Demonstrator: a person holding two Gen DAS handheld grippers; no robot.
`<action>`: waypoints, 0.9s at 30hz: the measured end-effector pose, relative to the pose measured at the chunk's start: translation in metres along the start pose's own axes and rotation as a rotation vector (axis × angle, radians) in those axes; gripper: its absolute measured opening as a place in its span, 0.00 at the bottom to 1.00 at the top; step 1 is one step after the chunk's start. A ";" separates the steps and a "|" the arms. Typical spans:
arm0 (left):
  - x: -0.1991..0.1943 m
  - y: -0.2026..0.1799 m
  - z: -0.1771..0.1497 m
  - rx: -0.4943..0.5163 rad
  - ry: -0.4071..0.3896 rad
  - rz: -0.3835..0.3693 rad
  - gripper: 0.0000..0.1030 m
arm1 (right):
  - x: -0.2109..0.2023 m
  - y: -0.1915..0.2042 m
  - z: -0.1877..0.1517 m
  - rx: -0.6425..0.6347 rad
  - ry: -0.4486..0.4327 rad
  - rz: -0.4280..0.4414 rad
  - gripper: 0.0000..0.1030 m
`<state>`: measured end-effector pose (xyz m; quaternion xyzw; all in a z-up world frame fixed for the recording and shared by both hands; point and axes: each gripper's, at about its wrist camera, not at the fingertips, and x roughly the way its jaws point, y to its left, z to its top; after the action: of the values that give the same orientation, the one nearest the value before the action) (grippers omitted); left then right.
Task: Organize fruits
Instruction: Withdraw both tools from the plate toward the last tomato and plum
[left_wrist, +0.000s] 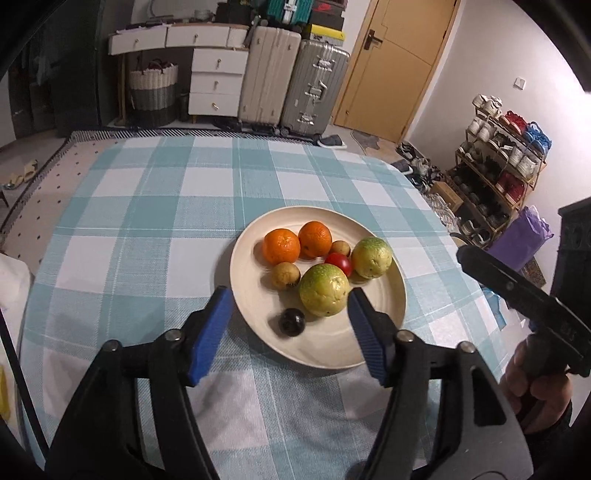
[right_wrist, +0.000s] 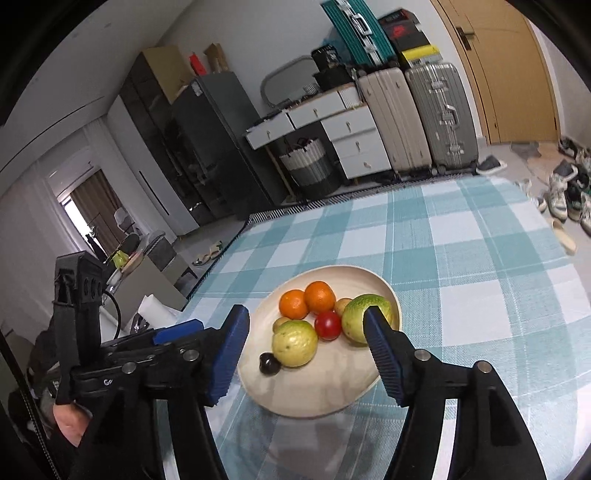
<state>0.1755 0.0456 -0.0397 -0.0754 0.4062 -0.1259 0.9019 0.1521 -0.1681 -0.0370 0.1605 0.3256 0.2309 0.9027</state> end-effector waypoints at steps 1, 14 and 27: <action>-0.005 -0.001 -0.003 -0.007 -0.013 0.009 0.68 | -0.004 0.003 -0.002 -0.012 -0.006 -0.002 0.65; -0.055 -0.029 -0.043 0.033 -0.051 0.061 0.84 | -0.057 0.035 -0.030 -0.093 -0.091 0.028 0.85; -0.085 -0.044 -0.073 0.016 -0.079 0.063 0.99 | -0.094 0.047 -0.054 -0.126 -0.128 -0.001 0.96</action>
<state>0.0592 0.0255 -0.0170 -0.0603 0.3713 -0.0977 0.9214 0.0376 -0.1706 -0.0076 0.1177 0.2522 0.2398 0.9301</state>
